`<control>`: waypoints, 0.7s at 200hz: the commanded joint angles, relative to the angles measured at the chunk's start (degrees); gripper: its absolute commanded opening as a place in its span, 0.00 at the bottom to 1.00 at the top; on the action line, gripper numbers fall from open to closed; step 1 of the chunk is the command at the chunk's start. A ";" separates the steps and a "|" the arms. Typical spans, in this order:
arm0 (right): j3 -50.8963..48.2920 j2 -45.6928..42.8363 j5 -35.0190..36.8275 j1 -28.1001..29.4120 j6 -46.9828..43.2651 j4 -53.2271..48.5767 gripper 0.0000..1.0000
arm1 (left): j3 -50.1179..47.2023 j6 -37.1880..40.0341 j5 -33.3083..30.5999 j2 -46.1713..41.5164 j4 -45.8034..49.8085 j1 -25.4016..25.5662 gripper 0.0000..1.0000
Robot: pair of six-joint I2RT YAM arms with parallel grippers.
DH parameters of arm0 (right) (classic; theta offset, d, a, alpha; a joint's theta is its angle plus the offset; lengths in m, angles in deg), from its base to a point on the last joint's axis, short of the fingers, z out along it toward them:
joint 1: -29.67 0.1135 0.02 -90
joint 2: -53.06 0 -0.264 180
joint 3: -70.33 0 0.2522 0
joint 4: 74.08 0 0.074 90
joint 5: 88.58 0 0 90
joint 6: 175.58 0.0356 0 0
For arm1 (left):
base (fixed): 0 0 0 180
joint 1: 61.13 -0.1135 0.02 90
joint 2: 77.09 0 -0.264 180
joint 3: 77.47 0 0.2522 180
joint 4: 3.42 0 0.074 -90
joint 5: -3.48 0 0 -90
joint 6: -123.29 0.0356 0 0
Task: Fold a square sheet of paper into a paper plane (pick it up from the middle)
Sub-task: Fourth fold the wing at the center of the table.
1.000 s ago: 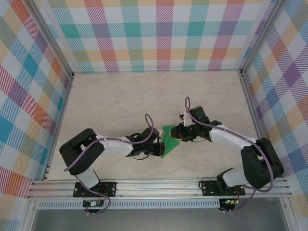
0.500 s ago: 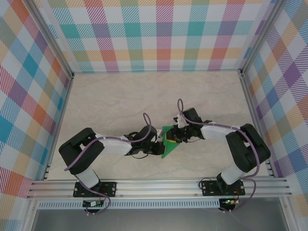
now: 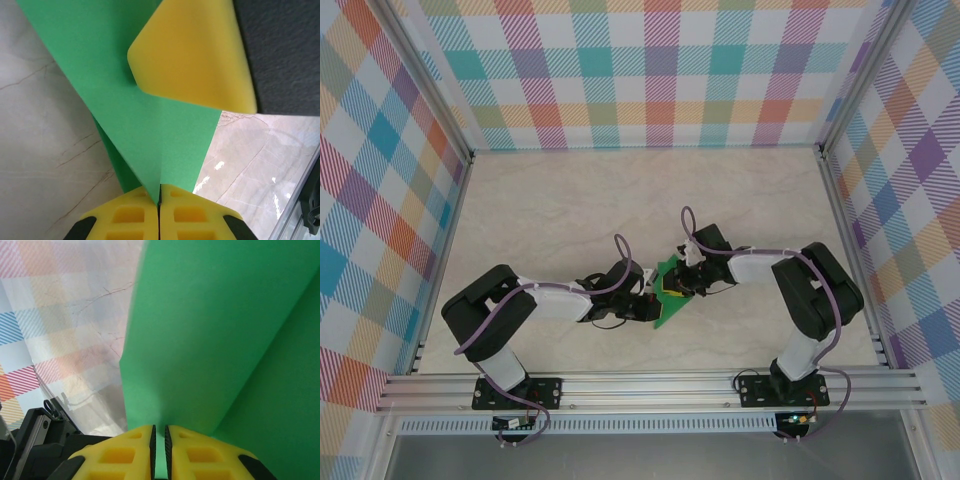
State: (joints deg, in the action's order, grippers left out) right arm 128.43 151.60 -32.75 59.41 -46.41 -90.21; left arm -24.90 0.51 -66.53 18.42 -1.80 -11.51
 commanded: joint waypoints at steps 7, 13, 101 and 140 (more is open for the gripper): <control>-0.21 -2.66 2.68 0.15 -0.49 -0.30 0.17 | -0.12 0.23 1.04 -0.06 1.16 -0.58 0.04; -0.66 -3.71 2.99 0.15 -0.59 -0.61 0.17 | 0.00 0.10 1.10 0.16 1.25 -0.71 0.04; -4.25 -8.51 -3.86 0.15 -0.44 3.73 0.20 | 1.47 -0.60 7.41 3.40 0.04 -2.71 0.02; -3.55 -6.56 -5.89 0.15 -0.81 4.92 0.20 | 1.18 -2.08 8.92 5.03 -1.52 -3.51 0.02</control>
State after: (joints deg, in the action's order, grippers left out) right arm 124.89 143.58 -35.42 59.41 -46.62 -87.65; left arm -24.07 -0.43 -59.28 21.59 -3.07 -14.04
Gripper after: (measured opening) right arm 0.200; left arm 0.045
